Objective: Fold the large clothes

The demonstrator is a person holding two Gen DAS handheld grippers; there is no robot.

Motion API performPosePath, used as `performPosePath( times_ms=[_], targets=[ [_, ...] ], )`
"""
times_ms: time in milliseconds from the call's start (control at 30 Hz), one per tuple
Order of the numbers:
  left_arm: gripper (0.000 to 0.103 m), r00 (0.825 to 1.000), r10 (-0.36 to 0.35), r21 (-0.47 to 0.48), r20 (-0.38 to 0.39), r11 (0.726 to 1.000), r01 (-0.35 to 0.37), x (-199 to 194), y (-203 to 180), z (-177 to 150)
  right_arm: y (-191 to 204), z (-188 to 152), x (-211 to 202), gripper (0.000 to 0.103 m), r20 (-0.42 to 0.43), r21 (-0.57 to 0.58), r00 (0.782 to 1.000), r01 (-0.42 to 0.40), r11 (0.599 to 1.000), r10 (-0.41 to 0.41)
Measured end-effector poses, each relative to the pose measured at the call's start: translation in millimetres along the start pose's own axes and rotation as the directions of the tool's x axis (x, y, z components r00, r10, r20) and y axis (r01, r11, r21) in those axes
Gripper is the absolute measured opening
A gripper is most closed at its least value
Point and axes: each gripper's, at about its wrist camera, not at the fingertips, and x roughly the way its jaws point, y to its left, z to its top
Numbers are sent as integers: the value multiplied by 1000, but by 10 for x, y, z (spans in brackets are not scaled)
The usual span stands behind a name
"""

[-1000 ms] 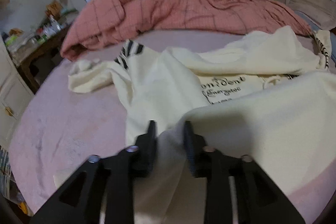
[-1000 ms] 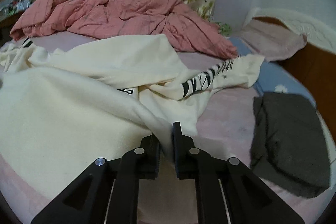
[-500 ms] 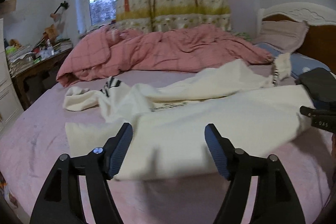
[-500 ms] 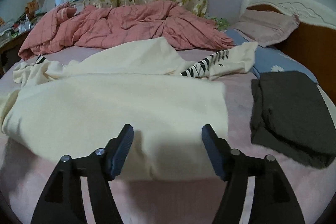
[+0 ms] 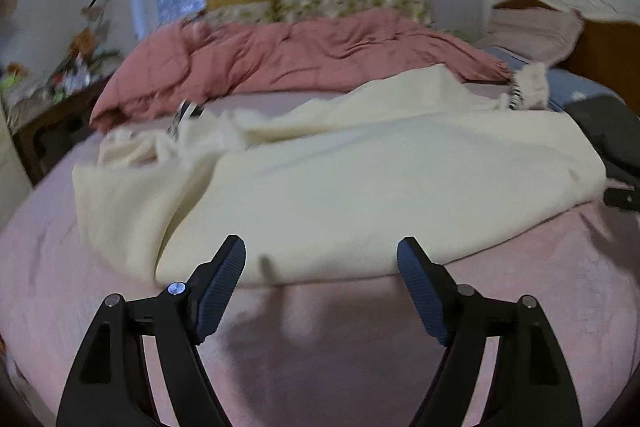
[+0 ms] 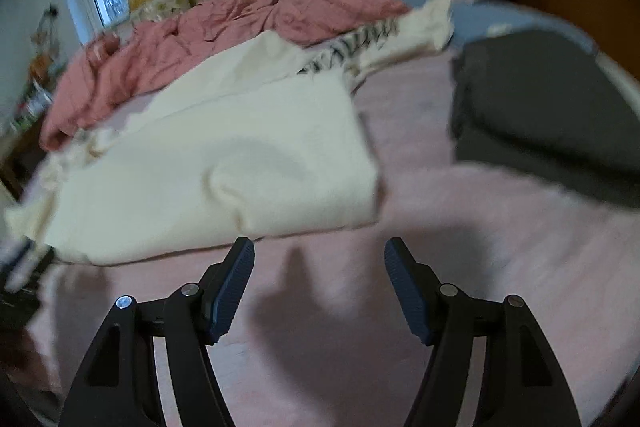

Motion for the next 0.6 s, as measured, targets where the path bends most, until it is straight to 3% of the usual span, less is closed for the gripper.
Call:
performPosePath(
  times_ms=[67, 100, 133, 167, 233, 300, 367, 467, 600],
  targets=[
    [78, 998, -53, -103, -23, 993, 50, -9, 218, -59, 29, -57, 60, 70, -39, 45, 988, -149, 988, 150],
    [78, 994, -98, -182, -39, 979, 89, 7, 364, -85, 112, -99, 111, 70, -74, 40, 970, -227, 973, 230],
    [78, 990, -133, -268, -49, 957, 115, 20, 530, -103, 190, -129, 147, 70, -93, 26, 962, -254, 967, 255],
    [78, 986, -160, -345, -53, 929, 132, 32, 685, -128, 274, -168, 185, 70, -102, 13, 963, -251, 968, 251],
    [77, 976, -212, -504, -46, 849, 160, 54, 1022, -221, 313, -226, 323, 70, -126, 66, 965, -222, 973, 229],
    [77, 975, -218, -584, -34, 796, 158, 53, 1247, -290, 244, -239, 404, 70, -119, 153, 961, -230, 961, 249],
    [77, 976, -217, -586, -35, 795, 156, 45, 1337, -315, 188, -197, 406, 71, -85, 220, 959, -248, 944, 272],
    [80, 974, -206, -569, -96, 814, 116, 76, 1340, -328, 252, -170, 471, 80, -86, 203, 958, -253, 946, 275],
    [94, 960, -246, -616, -132, 780, 115, 260, 1348, -384, 377, -162, 529, 82, -69, 165, 970, -220, 961, 234]
  ],
)
